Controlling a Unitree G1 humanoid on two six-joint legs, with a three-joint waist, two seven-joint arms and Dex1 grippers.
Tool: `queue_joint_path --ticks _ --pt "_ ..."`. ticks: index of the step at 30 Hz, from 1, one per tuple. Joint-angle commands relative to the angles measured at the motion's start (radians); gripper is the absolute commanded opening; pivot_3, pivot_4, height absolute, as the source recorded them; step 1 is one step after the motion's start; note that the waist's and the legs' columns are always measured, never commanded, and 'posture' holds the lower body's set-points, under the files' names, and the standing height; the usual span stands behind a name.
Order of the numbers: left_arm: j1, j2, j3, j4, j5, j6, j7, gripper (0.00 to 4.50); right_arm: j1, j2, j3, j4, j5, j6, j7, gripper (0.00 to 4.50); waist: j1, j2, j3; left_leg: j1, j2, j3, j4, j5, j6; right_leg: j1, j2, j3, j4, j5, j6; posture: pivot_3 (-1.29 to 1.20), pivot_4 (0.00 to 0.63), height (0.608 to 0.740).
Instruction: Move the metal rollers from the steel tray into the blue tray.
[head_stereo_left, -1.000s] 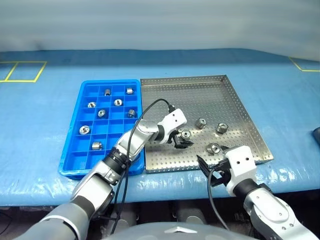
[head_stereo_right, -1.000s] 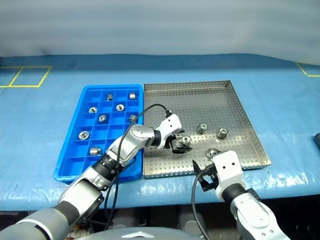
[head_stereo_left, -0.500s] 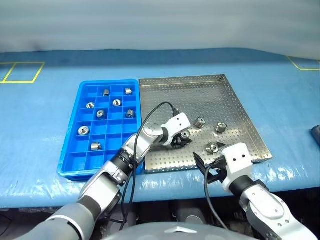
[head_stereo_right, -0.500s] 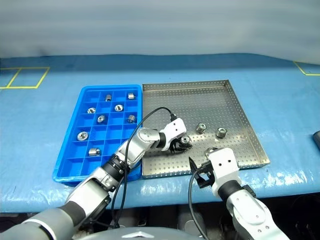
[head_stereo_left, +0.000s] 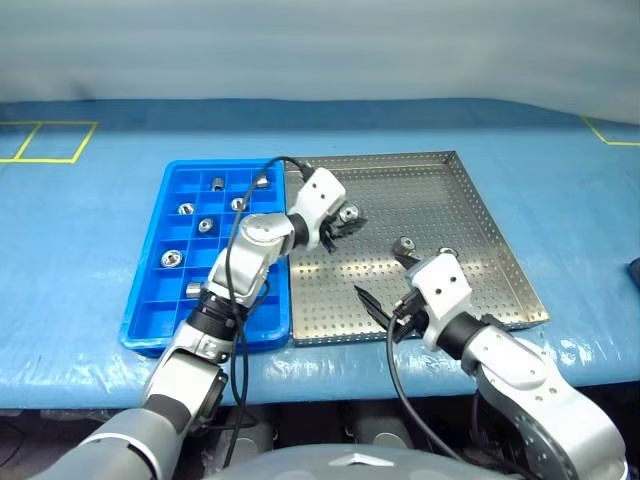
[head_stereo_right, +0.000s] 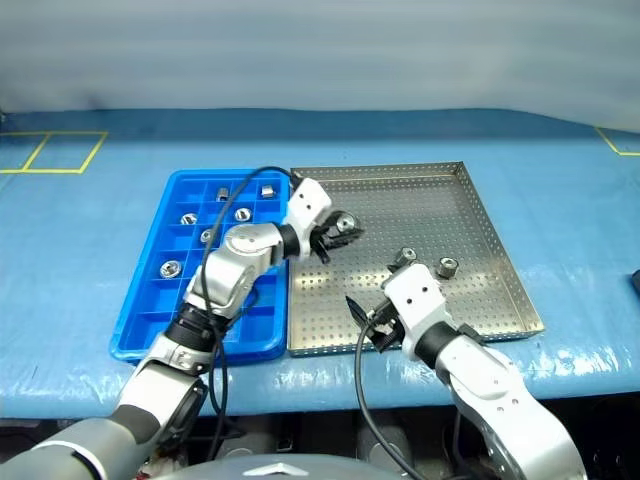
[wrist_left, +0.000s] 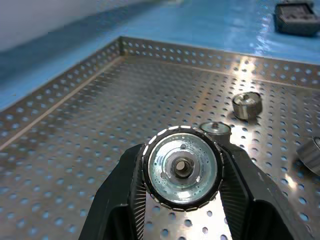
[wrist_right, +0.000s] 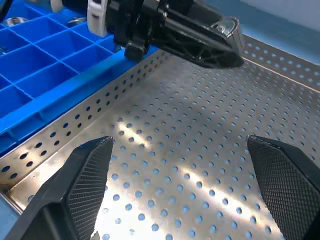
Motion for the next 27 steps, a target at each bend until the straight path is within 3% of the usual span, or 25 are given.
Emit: queue_joint_path --ticks 1,6,15,27 --pt "0.057 0.073 0.080 -0.178 -0.018 0.056 0.030 1.70 -0.117 -0.013 0.045 0.052 0.008 -0.016 0.083 4.50 0.010 0.000 0.000 0.000 0.000 0.000 0.000 0.000 0.000 0.000 0.000 0.000 0.000 0.001 0.000 0.12 0.150 0.740" --pt "0.212 0.191 0.177 -0.437 -0.044 0.192 0.067 1.70 -0.305 -0.002 0.161 0.189 -0.008 -0.068 0.215 4.50 0.053 -0.001 0.001 0.000 0.000 -0.003 -0.003 0.000 -0.001 -0.001 0.000 -0.002 0.000 0.004 0.000 0.22 0.150 0.740" --pt "0.489 0.290 0.335 -0.768 -0.076 0.347 0.141 1.70 -0.434 0.043 0.291 0.381 -0.047 -0.179 0.377 4.50 0.149 -0.003 0.002 -0.002 -0.002 -0.006 -0.002 0.000 -0.001 0.001 -0.002 -0.005 -0.001 0.001 -0.005 0.41 0.150 0.740" --pt "0.745 0.325 0.430 -0.903 -0.105 0.412 0.191 1.70 -0.488 0.109 0.363 0.478 -0.096 -0.247 0.476 4.50 0.281 -0.003 0.003 0.000 -0.001 -0.009 -0.003 0.002 -0.005 -0.003 -0.001 -0.010 -0.001 -0.002 -0.005 0.50 0.150 0.740"
